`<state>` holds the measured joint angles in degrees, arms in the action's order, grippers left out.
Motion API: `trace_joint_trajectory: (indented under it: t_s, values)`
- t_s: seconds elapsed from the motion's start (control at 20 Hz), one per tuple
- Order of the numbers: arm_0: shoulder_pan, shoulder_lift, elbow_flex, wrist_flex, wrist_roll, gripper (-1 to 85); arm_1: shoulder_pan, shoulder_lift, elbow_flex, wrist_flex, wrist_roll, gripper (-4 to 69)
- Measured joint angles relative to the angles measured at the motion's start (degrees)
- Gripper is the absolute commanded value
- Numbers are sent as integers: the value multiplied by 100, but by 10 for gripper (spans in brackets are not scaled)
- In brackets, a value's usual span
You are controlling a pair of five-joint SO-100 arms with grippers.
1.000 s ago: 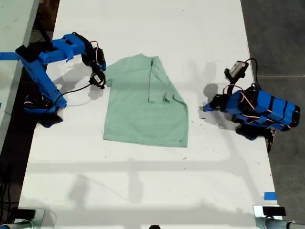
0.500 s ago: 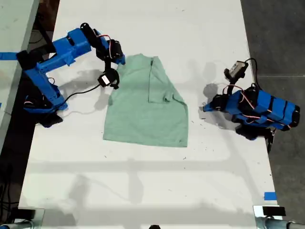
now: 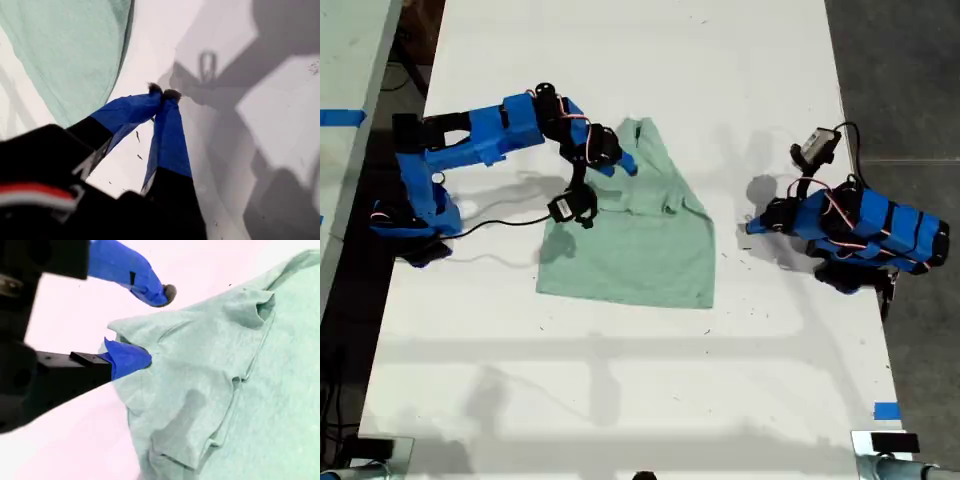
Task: Fold t shirt
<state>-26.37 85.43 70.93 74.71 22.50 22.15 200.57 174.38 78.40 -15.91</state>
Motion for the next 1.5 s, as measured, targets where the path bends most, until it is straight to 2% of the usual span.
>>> trace_joint_trajectory:
  t_s: [0.15,0.25,0.35,0.5,0.55,0.7,0.9,1.5]
  values:
    - [-404,1406,281,501,149,-1,0,0,0,0,0,12]
    - [-466,2892,1433,396,141,-1,0,0,0,0,0,12]
    - [-88,4852,3261,-97,-229,-1,0,0,0,0,0,12]
    - [1204,7963,6346,-1327,-984,-1,0,0,0,0,0,12]
    - [1345,8877,7365,-1635,-1028,-1,0,0,0,0,0,12]
    - [1301,11408,9870,-1714,-923,-1,0,0,0,0,0,12]
    - [1327,12006,10986,-1854,-316,-1,44,0,0,0,0,12]
    - [1178,12085,11039,-1767,-334,-1,44,0,0,0,0,12]
